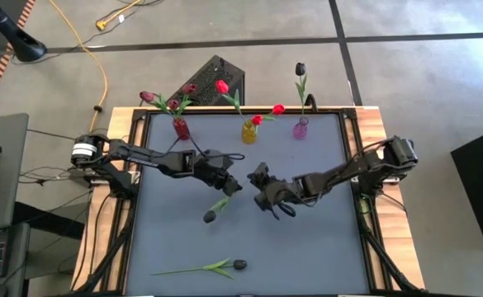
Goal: Sort flowers into vase by color
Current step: Put the top black tulip into the purple vase
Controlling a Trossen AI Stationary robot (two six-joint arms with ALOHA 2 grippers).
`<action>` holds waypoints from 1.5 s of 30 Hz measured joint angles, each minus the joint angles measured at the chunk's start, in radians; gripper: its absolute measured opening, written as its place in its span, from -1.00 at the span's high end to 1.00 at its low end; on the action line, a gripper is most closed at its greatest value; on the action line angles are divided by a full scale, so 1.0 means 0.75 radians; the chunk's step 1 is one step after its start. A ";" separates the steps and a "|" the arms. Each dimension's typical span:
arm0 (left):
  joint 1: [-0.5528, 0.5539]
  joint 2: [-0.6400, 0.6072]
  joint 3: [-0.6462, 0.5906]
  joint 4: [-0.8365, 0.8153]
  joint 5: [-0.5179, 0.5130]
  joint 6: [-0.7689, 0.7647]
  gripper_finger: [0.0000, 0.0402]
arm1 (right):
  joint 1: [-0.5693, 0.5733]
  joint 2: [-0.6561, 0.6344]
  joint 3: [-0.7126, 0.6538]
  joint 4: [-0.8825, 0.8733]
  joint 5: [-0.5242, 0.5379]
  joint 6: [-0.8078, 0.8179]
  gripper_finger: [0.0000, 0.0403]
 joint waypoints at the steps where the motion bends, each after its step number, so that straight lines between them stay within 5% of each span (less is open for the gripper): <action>1: 0.000 0.000 0.000 0.000 0.007 0.003 1.00 | -0.008 0.000 0.000 -0.010 -0.001 0.001 0.18; 7: 0.000 0.000 0.000 -0.006 0.015 0.036 1.00 | -0.031 0.000 0.000 -0.023 -0.003 0.013 0.25; 21: 0.001 -0.001 0.000 -0.013 0.020 0.083 1.00 | 0.001 0.000 -0.002 -0.035 -0.008 0.027 0.88; 26: 0.001 -0.001 0.000 -0.013 0.021 0.102 0.98 | 0.001 0.000 -0.002 -0.062 -0.015 0.102 0.92; 37: 0.043 -0.015 0.000 -0.005 0.046 0.309 0.39 | 0.001 -0.020 -0.003 -0.202 -0.386 0.372 0.92; 45: 0.176 -0.216 0.000 0.023 0.015 0.641 0.11 | -0.014 -0.198 -0.019 -0.339 -0.550 0.516 0.92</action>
